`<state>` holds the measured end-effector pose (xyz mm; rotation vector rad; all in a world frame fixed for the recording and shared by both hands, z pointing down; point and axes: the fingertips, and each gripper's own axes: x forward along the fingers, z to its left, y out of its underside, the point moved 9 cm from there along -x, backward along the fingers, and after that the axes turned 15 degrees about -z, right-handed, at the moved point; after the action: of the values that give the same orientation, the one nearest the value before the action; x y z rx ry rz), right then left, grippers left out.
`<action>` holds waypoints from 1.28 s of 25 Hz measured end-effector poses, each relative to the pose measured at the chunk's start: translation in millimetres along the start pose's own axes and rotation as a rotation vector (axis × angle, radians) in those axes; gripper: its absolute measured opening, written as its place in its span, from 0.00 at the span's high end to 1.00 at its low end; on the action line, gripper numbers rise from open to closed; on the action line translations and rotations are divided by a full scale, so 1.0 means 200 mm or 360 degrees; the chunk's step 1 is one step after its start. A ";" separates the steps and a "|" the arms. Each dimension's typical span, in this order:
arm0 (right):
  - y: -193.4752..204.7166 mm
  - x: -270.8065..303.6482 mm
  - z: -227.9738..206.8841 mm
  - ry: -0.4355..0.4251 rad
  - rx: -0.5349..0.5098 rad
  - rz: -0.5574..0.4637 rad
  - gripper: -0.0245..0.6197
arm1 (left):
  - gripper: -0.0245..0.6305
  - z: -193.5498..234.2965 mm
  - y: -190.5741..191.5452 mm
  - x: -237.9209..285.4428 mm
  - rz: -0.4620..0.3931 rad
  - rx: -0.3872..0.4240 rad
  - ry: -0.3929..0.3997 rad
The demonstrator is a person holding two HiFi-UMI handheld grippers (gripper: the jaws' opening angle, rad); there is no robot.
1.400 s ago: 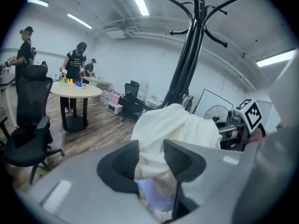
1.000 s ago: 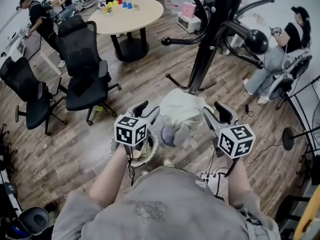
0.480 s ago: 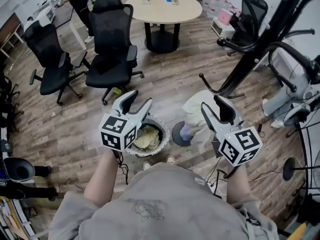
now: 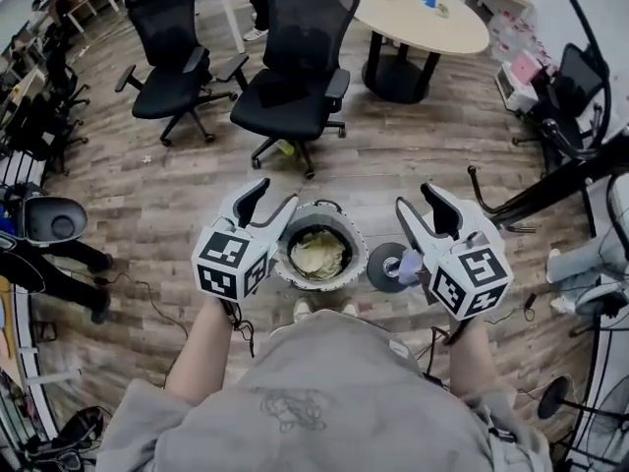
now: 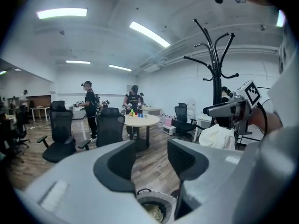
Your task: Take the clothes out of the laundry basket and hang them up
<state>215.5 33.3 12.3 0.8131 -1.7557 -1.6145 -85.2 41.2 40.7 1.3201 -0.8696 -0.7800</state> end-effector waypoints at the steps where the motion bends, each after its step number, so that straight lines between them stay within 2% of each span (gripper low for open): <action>1: 0.01 0.03 0.01 -0.0037 -0.0010 0.0016 0.62 | 0.63 0.02 0.01 -0.03 0.0005 -0.0003 -0.0032; 7: 0.05 0.15 0.08 -0.0163 -0.0004 0.0048 0.62 | 0.63 0.09 0.02 -0.14 -0.0006 -0.0020 -0.0181; 16: 0.22 0.33 0.10 -0.0220 0.0040 0.0222 0.62 | 0.63 0.17 0.16 -0.13 0.0123 -0.0071 -0.0251; 25: 0.56 0.51 0.14 -0.0283 0.0036 0.0497 0.62 | 0.63 0.29 0.50 -0.06 0.0340 -0.0141 -0.0291; 32: 0.86 0.64 0.14 -0.0307 0.0043 0.0698 0.62 | 0.63 0.35 0.78 0.01 0.0512 -0.0189 -0.0260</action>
<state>108.1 -37.3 185.9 0.2581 -1.9276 -1.4078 -147.3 20.9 200.0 0.9901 -1.1164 -0.6792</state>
